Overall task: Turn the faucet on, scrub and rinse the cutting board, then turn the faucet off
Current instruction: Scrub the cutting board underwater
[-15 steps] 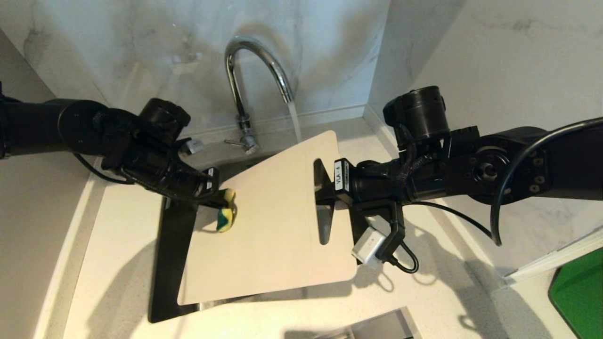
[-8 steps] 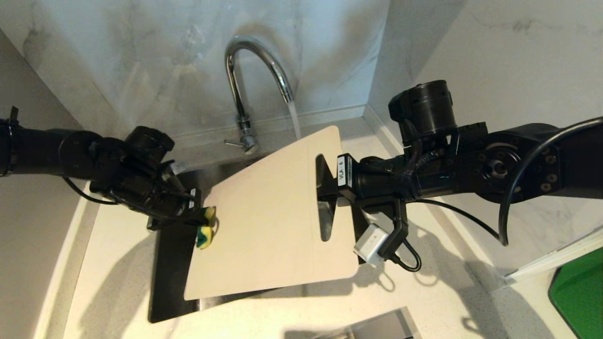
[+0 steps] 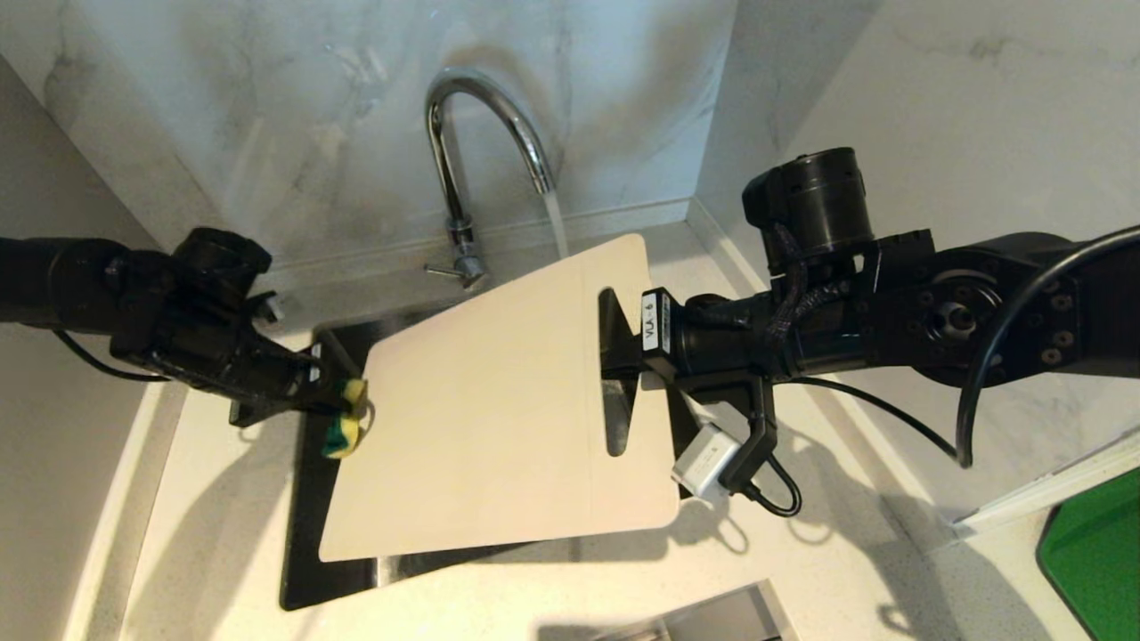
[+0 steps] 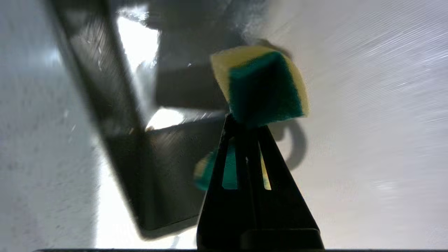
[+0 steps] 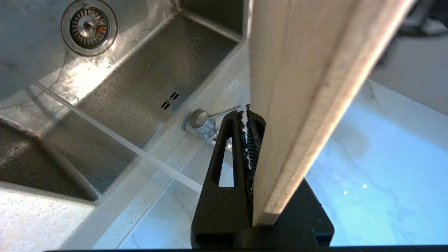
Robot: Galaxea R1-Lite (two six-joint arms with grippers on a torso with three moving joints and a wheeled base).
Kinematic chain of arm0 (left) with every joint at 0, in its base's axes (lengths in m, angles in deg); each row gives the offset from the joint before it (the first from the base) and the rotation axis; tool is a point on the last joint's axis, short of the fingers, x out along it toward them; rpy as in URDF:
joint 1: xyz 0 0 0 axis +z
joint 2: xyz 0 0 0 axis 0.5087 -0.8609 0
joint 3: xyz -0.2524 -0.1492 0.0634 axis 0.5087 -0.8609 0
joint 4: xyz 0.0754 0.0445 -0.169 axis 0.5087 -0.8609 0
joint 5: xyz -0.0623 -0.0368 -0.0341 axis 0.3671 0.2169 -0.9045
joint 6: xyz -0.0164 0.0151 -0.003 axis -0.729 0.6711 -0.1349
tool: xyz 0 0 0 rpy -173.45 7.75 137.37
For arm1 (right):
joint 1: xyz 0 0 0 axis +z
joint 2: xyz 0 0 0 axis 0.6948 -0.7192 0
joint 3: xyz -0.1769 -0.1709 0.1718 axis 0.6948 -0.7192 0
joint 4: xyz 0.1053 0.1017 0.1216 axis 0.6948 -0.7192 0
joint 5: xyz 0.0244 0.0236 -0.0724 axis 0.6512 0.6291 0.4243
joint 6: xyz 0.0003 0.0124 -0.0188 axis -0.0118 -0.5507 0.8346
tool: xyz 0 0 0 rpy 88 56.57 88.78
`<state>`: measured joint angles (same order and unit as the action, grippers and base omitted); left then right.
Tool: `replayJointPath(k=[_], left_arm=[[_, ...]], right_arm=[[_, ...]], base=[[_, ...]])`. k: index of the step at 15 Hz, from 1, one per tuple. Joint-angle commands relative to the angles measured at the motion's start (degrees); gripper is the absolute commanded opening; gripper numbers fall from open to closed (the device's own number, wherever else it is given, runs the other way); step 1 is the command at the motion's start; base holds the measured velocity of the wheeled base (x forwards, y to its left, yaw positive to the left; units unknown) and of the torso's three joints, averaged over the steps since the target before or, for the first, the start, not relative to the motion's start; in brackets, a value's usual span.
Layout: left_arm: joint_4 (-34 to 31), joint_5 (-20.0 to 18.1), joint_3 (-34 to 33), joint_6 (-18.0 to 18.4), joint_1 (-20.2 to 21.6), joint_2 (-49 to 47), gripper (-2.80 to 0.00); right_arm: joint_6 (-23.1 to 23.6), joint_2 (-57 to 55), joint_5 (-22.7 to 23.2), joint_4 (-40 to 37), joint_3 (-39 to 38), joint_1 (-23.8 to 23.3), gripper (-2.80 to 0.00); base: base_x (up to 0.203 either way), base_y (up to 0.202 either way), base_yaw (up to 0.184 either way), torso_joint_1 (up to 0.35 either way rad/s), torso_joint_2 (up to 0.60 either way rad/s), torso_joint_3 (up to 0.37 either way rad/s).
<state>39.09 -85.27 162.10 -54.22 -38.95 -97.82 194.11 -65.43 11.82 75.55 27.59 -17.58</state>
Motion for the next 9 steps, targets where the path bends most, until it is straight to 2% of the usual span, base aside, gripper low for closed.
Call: replayJointPath(k=[1,3,5,7,9], left_arm=[[-0.1,-0.8,5.2,-2.3,-0.6,4.2,-2.80],[-1.5,-5.0,11.7,-5.6,-2.6,6.4,-2.80],[-4.7,-6.8,19.0,-8.2,-7.7,7.0,-2.80],[-6.2,-6.3,22.7,-9.8,-14.0,6.8,-2.80],[-4.8,-3.7,23.4,-8.8,-18.9,5.3,-2.80]], right_arm=[[0.9,0.3,0.1,-0.2,-0.5,0.0,-2.80],[0.9,0.7,0.1,-0.2,-0.6,0.0,-2.80],[0.8,1.0,0.1,-0.2,-0.7,0.3,-2.80],[0.8,1.7,0.0,-0.2,-1.3,0.3,-2.80],[0.9,2.1,0.1,-0.2,-2.7,0.5,-2.80]], base=[[0.000,0.000,0.000,0.000,0.00,0.000],[0.000,0.000,0.000,0.000,0.00,0.000],[0.000,0.000,0.000,0.000,0.00,0.000],[0.000,0.000,0.000,0.000,0.00,0.000],[0.000,0.000,0.000,0.000,0.00,0.000]])
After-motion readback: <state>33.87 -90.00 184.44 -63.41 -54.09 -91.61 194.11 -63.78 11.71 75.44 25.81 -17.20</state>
